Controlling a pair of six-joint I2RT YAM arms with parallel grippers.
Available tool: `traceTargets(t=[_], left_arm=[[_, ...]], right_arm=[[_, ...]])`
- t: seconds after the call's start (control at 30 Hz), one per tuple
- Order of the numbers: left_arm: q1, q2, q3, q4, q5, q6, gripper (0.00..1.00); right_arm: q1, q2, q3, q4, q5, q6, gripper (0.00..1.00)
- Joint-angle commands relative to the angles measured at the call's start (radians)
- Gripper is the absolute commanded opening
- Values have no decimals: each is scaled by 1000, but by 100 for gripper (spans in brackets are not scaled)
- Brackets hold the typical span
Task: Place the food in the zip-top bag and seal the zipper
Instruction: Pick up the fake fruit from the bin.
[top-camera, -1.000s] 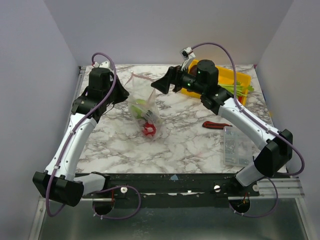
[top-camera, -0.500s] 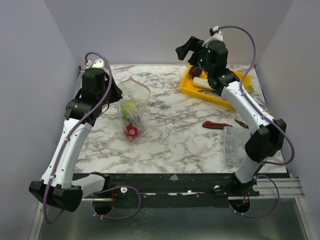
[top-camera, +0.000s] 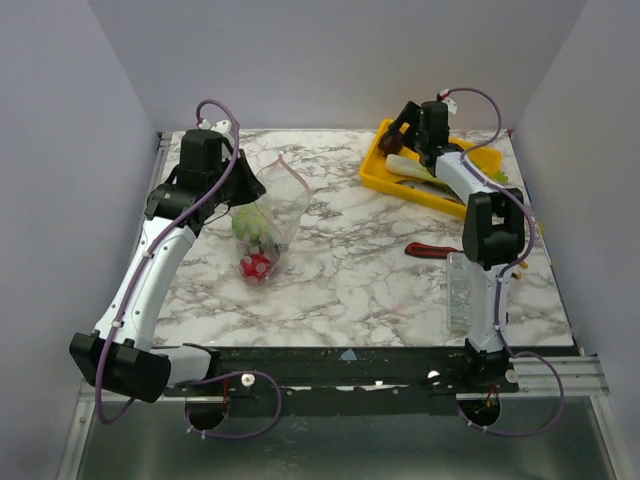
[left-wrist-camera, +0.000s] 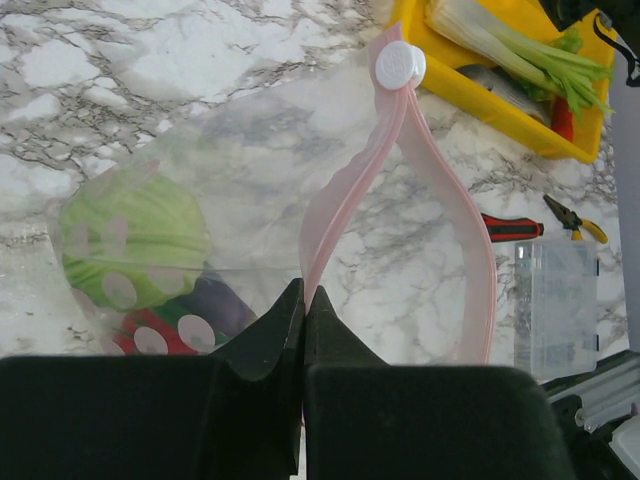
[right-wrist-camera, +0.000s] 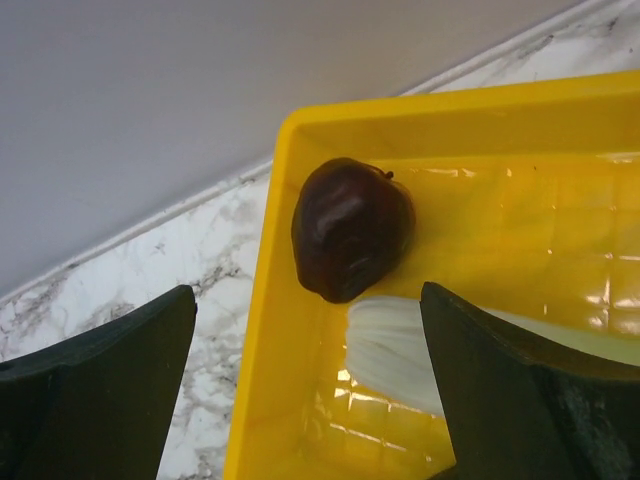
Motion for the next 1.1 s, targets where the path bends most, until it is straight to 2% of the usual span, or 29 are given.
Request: traceTargets(t=[0.0, 0.23, 0.43, 0.63, 0.73, 0.93, 1.07], left_arm=[[4, 2, 37, -1, 64, 10, 0], [4, 6, 46, -15, 63, 18, 0], [4, 15, 49, -25, 61, 24, 0], [4, 28, 40, -22, 76, 21, 0], [4, 27, 38, -23, 81, 22, 0], [4, 3, 25, -30, 78, 33, 0], [4, -18, 4, -23, 86, 39, 0]], right_arm=[[-11, 97, 123, 95, 14, -18, 95], [-33, 250, 221, 138, -53, 63, 92], [-40, 318, 245, 157, -71, 120, 90], [-42, 395, 286, 167, -136, 162, 84], [-50, 410, 291, 185, -159, 187, 73], [-69, 378, 292, 194, -201, 197, 40], [-72, 281, 249, 188, -209, 177, 30]])
